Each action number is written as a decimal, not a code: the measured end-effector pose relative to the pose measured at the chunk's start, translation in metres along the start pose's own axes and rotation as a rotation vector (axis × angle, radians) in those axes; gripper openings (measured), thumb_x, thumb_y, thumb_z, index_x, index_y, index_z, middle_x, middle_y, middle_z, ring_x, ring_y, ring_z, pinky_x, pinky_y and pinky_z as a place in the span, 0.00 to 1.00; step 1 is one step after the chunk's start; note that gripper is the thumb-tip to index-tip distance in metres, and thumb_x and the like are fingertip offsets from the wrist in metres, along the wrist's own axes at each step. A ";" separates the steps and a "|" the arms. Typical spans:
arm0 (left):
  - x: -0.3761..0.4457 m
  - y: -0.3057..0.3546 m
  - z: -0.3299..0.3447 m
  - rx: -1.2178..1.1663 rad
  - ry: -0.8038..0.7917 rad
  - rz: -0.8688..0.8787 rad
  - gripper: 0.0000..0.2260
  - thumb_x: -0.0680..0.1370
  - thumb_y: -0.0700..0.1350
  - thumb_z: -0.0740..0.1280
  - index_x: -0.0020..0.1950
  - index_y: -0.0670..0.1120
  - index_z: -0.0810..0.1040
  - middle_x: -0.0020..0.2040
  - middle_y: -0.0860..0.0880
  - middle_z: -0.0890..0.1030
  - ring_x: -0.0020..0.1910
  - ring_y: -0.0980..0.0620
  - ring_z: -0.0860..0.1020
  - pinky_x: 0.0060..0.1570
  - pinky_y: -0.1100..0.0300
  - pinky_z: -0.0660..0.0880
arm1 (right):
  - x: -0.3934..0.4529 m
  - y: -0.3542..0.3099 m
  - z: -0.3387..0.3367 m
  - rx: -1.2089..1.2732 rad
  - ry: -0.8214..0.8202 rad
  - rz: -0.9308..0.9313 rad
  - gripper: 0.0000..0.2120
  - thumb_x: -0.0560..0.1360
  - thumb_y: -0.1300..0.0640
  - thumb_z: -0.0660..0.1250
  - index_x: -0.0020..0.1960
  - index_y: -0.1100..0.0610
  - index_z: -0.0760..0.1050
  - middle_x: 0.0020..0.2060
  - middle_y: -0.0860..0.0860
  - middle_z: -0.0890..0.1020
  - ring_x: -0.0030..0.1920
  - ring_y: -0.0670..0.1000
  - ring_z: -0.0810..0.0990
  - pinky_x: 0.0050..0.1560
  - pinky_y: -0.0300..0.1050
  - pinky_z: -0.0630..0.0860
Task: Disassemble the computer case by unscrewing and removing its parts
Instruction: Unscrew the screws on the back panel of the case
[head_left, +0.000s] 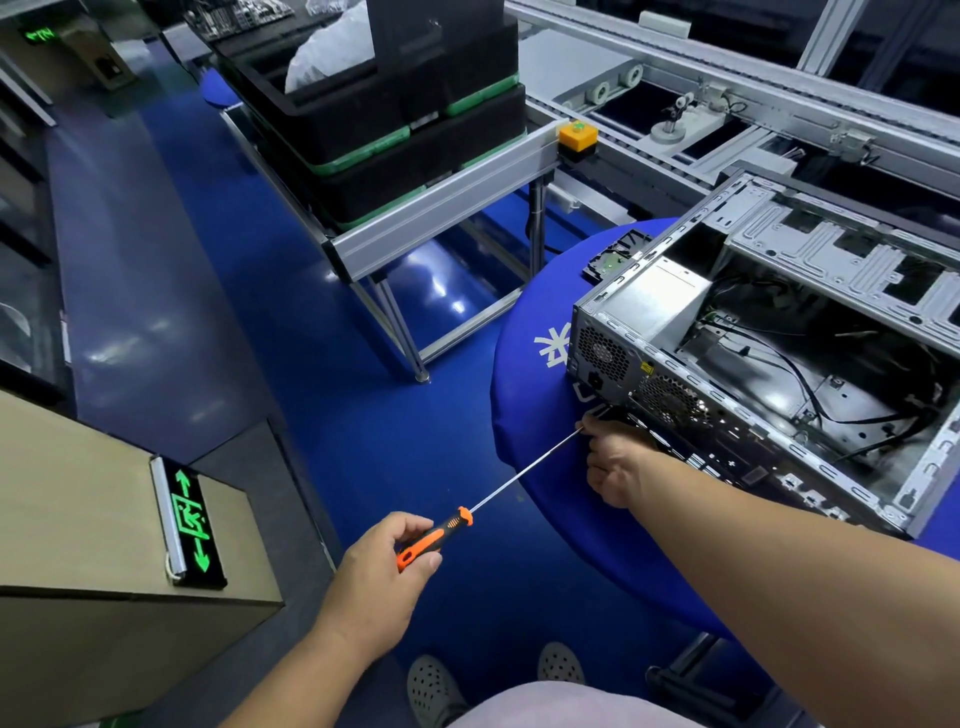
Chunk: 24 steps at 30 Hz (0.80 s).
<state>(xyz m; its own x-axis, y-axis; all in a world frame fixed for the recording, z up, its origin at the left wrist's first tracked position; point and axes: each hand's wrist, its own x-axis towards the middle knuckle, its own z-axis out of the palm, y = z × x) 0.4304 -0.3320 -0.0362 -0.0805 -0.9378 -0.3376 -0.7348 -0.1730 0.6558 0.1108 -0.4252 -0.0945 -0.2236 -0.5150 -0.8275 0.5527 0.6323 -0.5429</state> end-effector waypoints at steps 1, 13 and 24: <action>0.001 -0.001 0.000 -0.074 -0.028 -0.033 0.09 0.80 0.46 0.73 0.55 0.59 0.79 0.47 0.59 0.83 0.46 0.59 0.82 0.45 0.63 0.78 | 0.000 0.000 0.000 0.000 0.000 0.000 0.12 0.81 0.52 0.68 0.41 0.55 0.76 0.21 0.47 0.61 0.18 0.46 0.55 0.18 0.35 0.51; 0.006 0.007 0.001 -0.721 -0.145 -0.420 0.18 0.88 0.55 0.58 0.60 0.46 0.83 0.40 0.38 0.84 0.28 0.49 0.75 0.26 0.59 0.67 | 0.003 0.002 -0.001 0.002 0.008 0.001 0.13 0.80 0.52 0.70 0.39 0.54 0.76 0.20 0.46 0.61 0.18 0.46 0.55 0.18 0.35 0.52; 0.003 0.012 0.004 -0.300 -0.013 -0.145 0.11 0.78 0.45 0.76 0.56 0.57 0.81 0.50 0.54 0.84 0.42 0.58 0.82 0.41 0.66 0.75 | -0.003 0.001 0.003 0.010 0.021 -0.009 0.12 0.80 0.51 0.69 0.39 0.54 0.75 0.20 0.47 0.62 0.18 0.45 0.56 0.17 0.36 0.53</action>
<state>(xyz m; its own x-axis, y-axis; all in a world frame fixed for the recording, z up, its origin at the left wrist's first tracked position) 0.4184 -0.3353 -0.0323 0.0005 -0.8932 -0.4497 -0.5082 -0.3875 0.7692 0.1141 -0.4245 -0.0918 -0.2455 -0.5079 -0.8257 0.5587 0.6219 -0.5487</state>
